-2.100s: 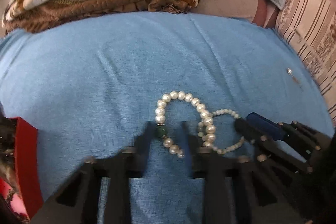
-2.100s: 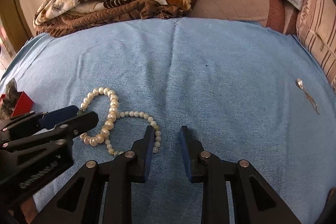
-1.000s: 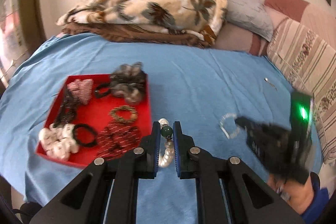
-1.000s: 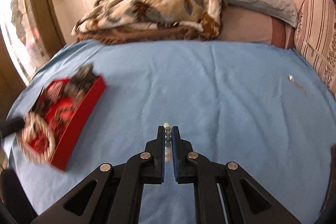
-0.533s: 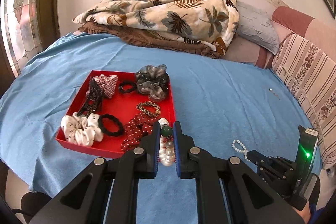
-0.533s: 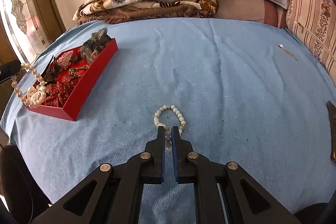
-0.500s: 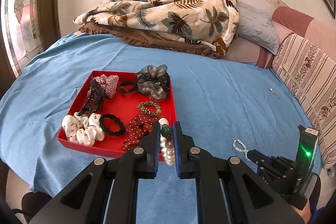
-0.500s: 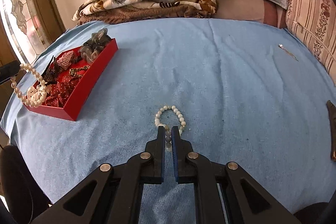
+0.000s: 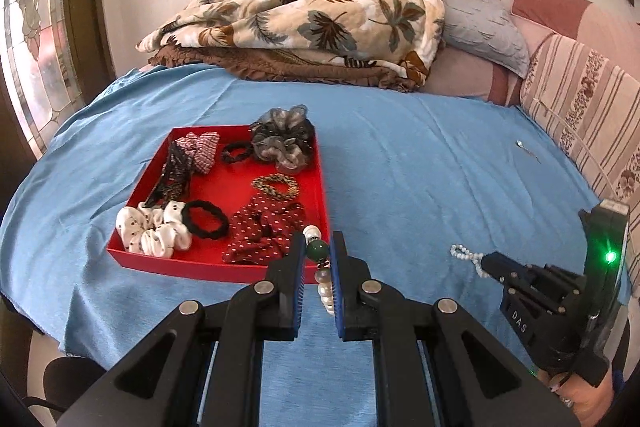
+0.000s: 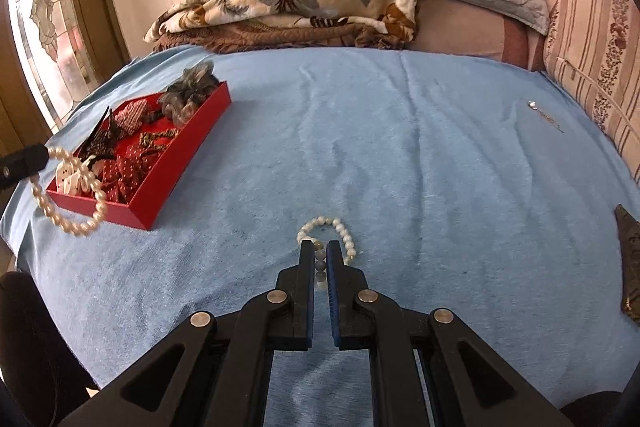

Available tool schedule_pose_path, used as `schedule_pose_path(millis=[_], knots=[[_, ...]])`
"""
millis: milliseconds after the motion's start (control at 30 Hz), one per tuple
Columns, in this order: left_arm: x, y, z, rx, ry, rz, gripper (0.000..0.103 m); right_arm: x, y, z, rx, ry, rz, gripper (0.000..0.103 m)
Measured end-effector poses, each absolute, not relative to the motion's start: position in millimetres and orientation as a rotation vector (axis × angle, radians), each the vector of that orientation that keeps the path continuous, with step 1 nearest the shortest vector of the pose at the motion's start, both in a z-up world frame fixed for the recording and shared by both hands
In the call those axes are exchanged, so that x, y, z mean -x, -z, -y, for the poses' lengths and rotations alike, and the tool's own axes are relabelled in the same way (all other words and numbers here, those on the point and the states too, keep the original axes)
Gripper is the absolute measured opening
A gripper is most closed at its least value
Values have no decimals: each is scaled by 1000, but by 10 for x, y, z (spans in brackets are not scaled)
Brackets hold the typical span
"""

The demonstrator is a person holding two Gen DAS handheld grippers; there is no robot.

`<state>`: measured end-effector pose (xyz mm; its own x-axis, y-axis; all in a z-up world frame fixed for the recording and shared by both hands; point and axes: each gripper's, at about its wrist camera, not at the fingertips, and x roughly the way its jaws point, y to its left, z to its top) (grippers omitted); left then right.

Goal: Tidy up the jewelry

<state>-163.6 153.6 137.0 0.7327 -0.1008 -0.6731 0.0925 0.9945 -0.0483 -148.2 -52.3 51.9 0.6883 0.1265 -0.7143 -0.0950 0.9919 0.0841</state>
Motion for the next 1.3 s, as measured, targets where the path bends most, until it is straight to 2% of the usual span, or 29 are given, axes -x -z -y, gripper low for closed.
schedule_pose_path(millis=[500,1300], knots=[[1708,-1313,-1274,-43,145,-754,11,1559,-625,544,-51,-134,-782,7],[1649,-1162,-1318,-21,134,-811,11,1511,-532,509,-44,-127,-822,7]])
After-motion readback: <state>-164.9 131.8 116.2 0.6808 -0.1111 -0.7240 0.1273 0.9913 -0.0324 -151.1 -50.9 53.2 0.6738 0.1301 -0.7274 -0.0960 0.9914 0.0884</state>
